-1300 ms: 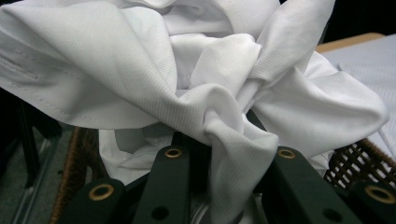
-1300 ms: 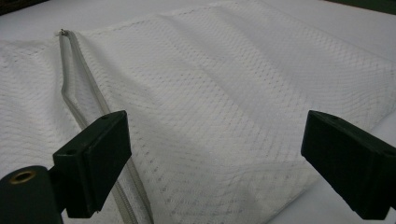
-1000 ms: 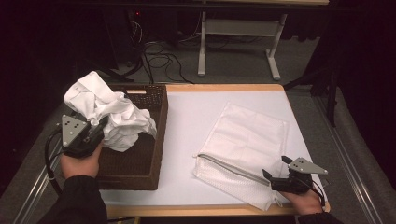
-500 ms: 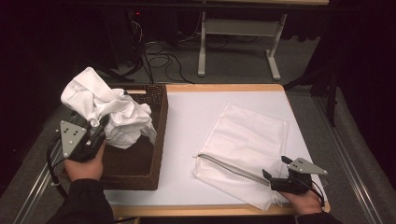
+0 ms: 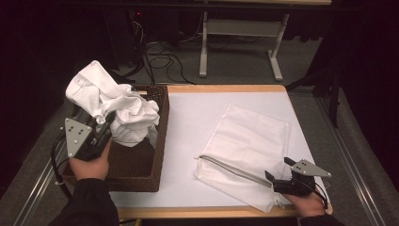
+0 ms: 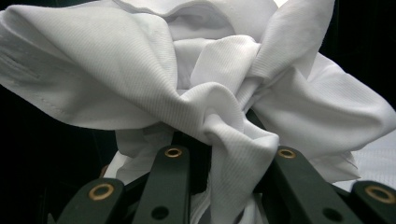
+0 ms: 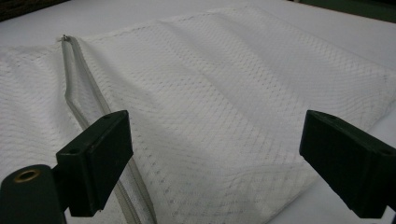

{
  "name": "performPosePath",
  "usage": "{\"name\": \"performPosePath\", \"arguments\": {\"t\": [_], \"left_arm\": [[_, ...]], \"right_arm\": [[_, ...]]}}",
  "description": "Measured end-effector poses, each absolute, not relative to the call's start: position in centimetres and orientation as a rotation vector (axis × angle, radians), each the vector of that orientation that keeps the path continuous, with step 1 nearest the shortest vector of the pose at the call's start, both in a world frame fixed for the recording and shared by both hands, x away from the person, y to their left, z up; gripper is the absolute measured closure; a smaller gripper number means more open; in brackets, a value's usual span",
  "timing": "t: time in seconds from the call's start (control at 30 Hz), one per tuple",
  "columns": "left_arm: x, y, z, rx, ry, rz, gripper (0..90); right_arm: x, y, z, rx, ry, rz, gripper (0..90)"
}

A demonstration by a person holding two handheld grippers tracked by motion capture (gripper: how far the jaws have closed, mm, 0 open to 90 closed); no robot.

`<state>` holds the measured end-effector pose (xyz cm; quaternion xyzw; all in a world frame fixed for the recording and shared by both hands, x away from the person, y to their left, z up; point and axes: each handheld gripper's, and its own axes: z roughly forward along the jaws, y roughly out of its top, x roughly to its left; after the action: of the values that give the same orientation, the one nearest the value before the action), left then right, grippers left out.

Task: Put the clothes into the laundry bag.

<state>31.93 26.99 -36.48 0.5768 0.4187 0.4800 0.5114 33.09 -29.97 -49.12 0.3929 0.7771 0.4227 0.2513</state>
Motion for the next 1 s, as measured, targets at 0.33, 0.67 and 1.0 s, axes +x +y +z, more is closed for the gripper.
{"name": "performPosePath", "arguments": {"t": [0.33,0.67,1.0], "left_arm": [[31.9,26.0,-34.6,1.383,0.956,1.190,76.5],[32.0,24.6,-32.5,1.376,0.891,1.220,76.5],[31.9,23.3,-31.1,1.366,0.845,1.229,76.5]], "right_arm": [[33.1,-30.0,-49.1,1.058,2.110,1.154,10.2],[33.1,-29.9,-49.1,1.056,2.111,1.158,10.1],[33.1,-30.0,-49.1,1.058,2.107,1.158,10.2]]}}
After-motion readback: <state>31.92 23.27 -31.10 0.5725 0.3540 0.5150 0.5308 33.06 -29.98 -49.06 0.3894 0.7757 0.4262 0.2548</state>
